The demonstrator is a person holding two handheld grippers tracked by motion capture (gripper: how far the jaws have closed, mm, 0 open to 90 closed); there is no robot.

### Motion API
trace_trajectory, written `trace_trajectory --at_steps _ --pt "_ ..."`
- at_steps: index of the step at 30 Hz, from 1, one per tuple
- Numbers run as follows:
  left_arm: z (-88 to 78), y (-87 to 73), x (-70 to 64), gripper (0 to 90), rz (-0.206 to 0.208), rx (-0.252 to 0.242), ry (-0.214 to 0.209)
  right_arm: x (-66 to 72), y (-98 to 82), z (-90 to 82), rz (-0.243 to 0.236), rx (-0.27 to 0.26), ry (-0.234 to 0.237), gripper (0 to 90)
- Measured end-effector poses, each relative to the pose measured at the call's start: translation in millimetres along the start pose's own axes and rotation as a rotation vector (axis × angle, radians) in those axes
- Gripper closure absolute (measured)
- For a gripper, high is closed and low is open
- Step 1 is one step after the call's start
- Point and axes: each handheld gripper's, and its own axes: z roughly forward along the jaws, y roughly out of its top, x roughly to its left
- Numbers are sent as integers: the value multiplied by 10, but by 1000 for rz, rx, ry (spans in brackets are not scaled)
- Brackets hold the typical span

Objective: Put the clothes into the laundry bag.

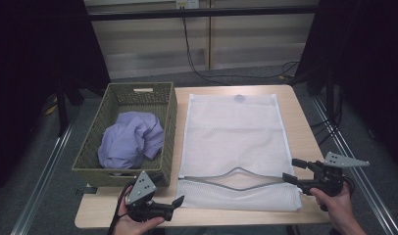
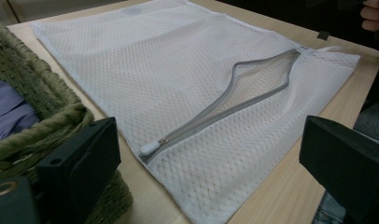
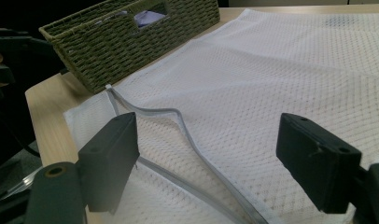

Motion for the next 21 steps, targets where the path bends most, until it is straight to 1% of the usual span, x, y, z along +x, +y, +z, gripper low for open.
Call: trace_trajectory --at_steps 1,2,3,5,6,7,8,9,11,12,14,17,19,20,21 --pt "0 0 0 49 0 0 0 -8 -1 1 4 -3 3 211" --pt "13 1 -7 47 -9 9 2 -19 -1 6 6 -5 1 212" --pt "17 2 -5 44 -9 5 -3 -30 1 13 4 -7 3 214" --pt "22 9 -4 44 -23 9 -4 -43 6 39 16 -2 15 234" --pt "21 11 -2 44 -34 11 -12 -49 7 60 9 1 21 245" --pt "21 11 -2 44 -34 11 -12 -49 7 60 9 1 21 245" --pt "14 13 -5 43 -38 13 -11 -42 13 102 9 14 40 256" --pt "6 11 -3 41 -32 6 -7 -36 16 119 5 16 42 257" --pt "-5 5 1 42 -42 5 -13 -12 23 163 0 26 51 260" --pt "-8 3 -1 42 -41 5 -7 -6 25 180 2 33 54 260" --pt "-13 0 9 42 -37 1 -12 4 27 207 1 40 57 262" --pt "-10 0 23 41 -39 1 -7 5 25 224 1 45 58 263" --pt "5 -4 56 41 -39 2 -10 2 21 239 4 54 59 269" --pt "15 -6 62 41 -43 3 -15 2 19 246 5 58 60 270" --pt "24 -5 76 41 -29 7 -30 -4 17 258 8 68 62 273"
